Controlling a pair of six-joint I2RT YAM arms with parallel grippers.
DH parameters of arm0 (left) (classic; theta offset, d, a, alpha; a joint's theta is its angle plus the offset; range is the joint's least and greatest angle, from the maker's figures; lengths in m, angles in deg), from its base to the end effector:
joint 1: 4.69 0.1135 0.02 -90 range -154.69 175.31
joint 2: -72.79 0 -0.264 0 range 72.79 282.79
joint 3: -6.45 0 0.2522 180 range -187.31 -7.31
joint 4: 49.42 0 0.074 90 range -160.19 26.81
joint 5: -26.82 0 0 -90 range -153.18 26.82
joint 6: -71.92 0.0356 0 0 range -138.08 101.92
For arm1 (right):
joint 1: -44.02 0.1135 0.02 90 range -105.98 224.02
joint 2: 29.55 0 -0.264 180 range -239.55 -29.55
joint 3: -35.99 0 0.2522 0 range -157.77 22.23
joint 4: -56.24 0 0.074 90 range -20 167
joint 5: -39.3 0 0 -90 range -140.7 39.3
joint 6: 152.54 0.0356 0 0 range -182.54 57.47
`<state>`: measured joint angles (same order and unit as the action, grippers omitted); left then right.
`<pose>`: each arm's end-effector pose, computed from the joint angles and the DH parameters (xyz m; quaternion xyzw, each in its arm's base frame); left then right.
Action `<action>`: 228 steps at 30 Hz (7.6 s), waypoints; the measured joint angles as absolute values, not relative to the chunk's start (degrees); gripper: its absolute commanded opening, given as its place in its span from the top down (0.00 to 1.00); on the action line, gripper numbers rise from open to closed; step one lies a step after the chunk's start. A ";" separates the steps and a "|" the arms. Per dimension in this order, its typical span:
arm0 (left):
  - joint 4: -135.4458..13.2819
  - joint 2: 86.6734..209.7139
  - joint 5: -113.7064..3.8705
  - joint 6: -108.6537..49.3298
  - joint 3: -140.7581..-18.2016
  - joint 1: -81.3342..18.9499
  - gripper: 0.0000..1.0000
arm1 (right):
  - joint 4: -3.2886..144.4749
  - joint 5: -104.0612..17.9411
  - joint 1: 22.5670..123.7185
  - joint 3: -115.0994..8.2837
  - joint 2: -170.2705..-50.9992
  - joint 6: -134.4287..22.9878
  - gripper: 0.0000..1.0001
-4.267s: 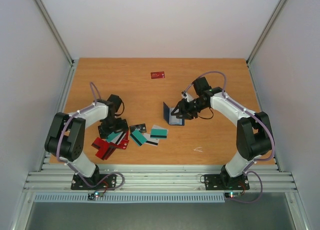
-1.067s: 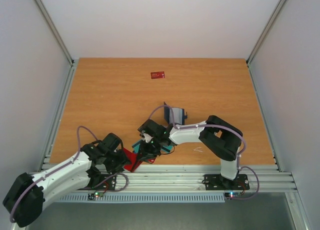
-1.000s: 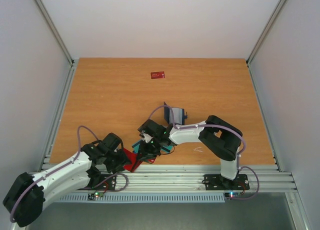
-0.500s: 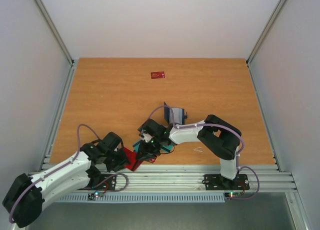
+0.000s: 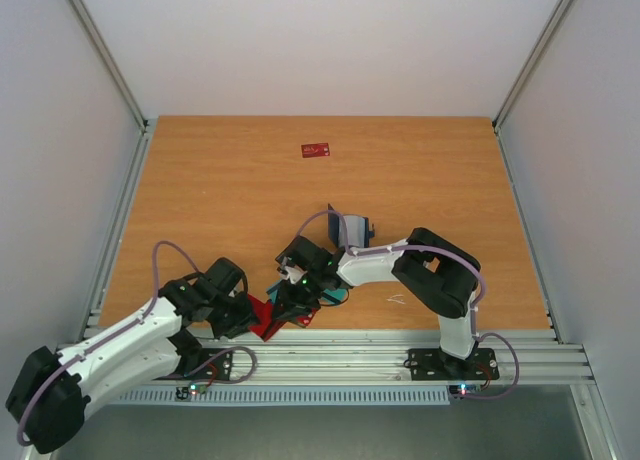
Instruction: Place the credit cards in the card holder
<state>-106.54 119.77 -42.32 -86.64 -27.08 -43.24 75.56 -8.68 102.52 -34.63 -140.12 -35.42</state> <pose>0.0866 -0.0852 0.1467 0.2215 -0.9442 0.2395 0.0450 0.1664 0.3172 0.1124 0.3349 -0.8409 -0.4217 0.0535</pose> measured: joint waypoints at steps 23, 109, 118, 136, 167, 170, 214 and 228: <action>-105.53 121.52 -44.72 -83.66 -33.13 -43.22 1.00 | 81.68 -11.37 101.69 -38.66 -140.49 -34.63 0.72; -108.86 182.56 -38.80 -57.68 -105.22 -43.15 0.68 | 116.85 -12.94 54.85 -47.03 -118.02 -60.75 0.99; -116.88 192.42 -42.16 -46.07 -112.45 -43.98 0.71 | 117.63 -18.98 55.96 -47.66 -125.23 -66.48 0.99; -119.61 195.18 -45.70 -38.57 -111.62 -41.23 0.74 | 113.94 -25.86 60.53 -50.90 -134.92 -69.30 0.99; -113.99 196.03 -40.39 -39.19 -102.16 -38.80 0.76 | 100.63 -9.80 62.04 -50.72 -141.67 -66.46 0.99; -112.11 195.74 -38.91 -40.32 -98.90 -38.06 0.75 | 98.29 -7.52 62.04 -49.93 -142.59 -64.88 0.99; -76.99 190.50 -13.31 -60.41 -83.14 -32.05 0.73 | 92.32 0.74 63.50 -55.25 -150.89 -58.04 0.99; -77.75 190.65 -14.51 -58.05 -82.33 -31.19 0.54 | 92.24 1.90 60.66 -53.15 -148.10 -58.07 0.99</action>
<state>-77.75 190.65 -14.51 -58.05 -82.33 -31.19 92.24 1.90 60.66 -53.15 -148.10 -58.07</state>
